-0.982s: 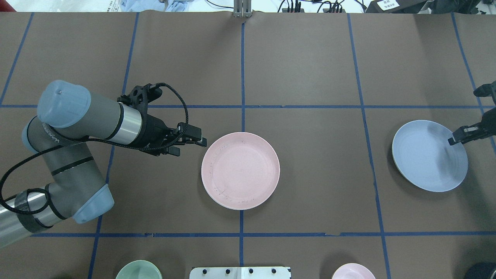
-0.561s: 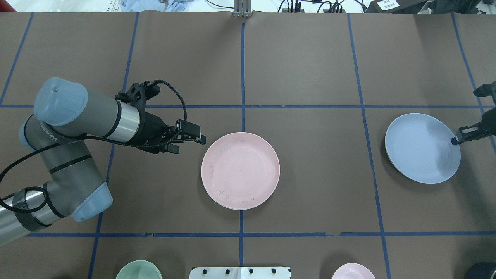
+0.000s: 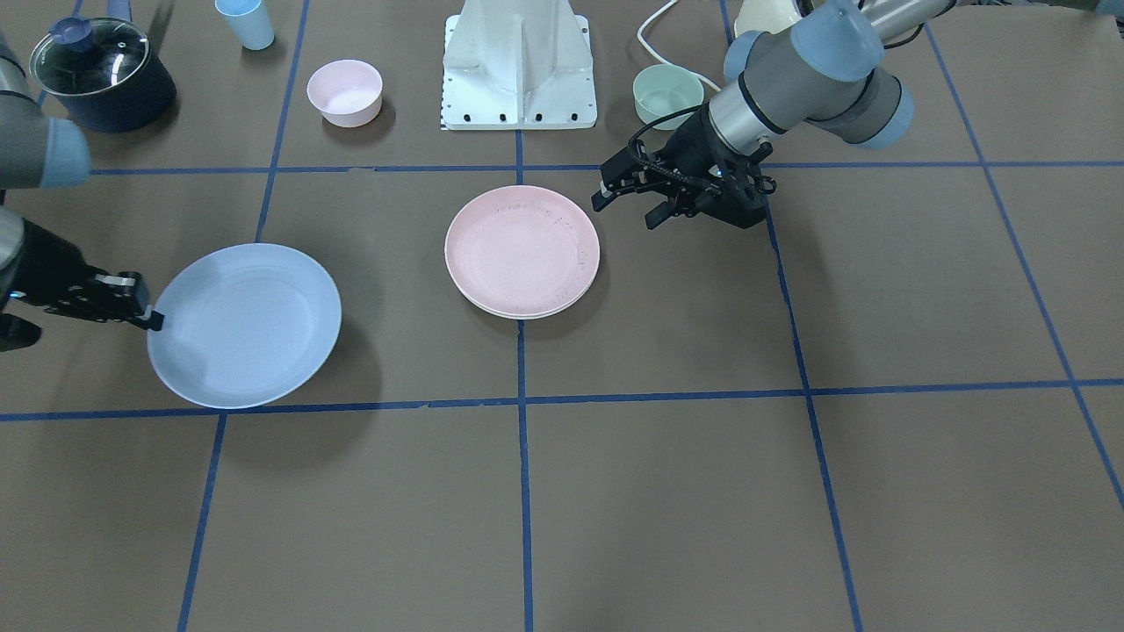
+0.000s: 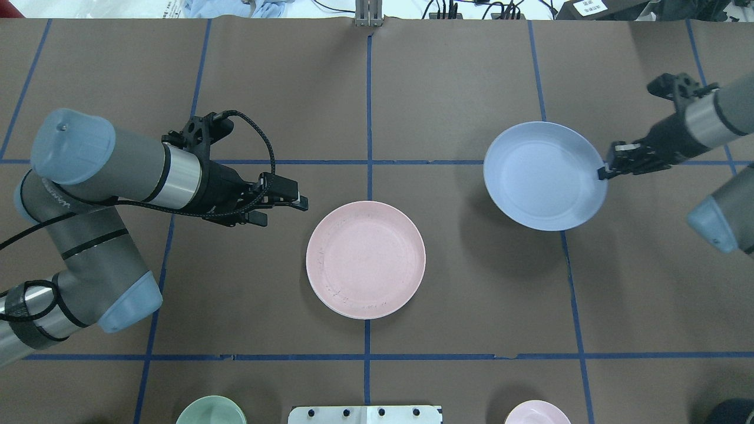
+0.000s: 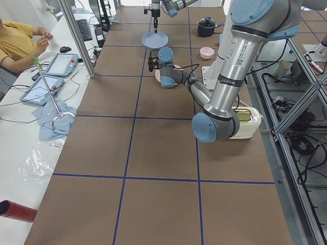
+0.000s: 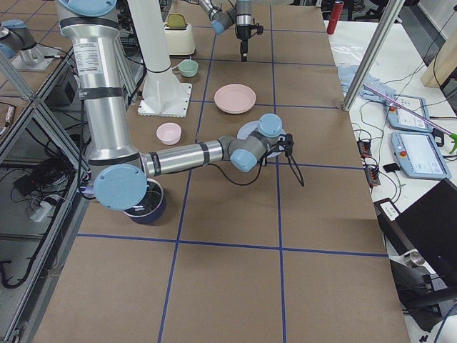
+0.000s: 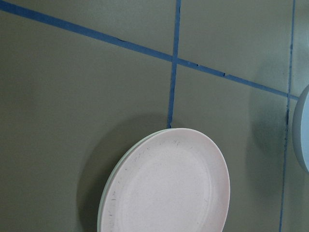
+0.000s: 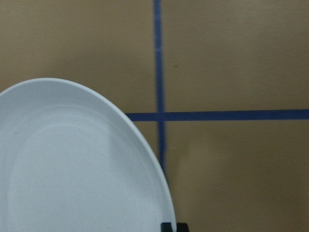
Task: Stack three plates with pink and blue
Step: 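Carry the light blue plate with the right gripper onto the pink plate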
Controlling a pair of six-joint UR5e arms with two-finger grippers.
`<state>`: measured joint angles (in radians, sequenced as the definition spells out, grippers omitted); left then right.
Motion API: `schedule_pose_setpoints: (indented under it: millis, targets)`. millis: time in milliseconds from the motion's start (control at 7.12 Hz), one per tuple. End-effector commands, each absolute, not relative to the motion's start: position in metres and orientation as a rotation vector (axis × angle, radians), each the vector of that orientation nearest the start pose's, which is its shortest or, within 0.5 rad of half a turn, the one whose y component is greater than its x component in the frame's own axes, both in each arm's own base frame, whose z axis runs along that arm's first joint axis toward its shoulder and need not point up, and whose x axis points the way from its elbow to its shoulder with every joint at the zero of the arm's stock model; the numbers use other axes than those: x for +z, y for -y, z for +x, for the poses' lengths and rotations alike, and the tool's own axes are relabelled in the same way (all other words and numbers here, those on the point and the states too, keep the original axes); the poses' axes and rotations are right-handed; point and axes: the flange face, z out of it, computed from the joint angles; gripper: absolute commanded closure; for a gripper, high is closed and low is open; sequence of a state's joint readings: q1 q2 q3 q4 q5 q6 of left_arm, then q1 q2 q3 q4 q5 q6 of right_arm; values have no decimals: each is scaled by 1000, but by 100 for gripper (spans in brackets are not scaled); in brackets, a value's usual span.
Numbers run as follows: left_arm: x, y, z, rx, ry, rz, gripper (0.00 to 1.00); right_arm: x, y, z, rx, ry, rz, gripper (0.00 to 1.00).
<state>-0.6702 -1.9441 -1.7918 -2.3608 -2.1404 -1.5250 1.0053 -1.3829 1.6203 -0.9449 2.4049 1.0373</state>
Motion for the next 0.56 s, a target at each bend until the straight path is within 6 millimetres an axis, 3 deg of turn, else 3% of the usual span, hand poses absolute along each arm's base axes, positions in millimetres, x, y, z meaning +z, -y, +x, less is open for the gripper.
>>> schedule_pose_setpoints:
  millis: [0, 140, 281, 421]
  targets:
    - [278, 442, 377, -142, -1383, 76, 0, 341, 504, -374, 160, 1194, -53, 100]
    - [295, 446, 366, -105, -1355, 124, 0, 312, 479, -423, 177, 1207, -57, 100]
    - [297, 452, 358, -103, -1349, 150, 0, 291, 449, -451, 169, 1224, -40, 100]
    - [299, 466, 342, -125, -1343, 167, 0, 283, 427, -468, 165, 1228, -55, 100]
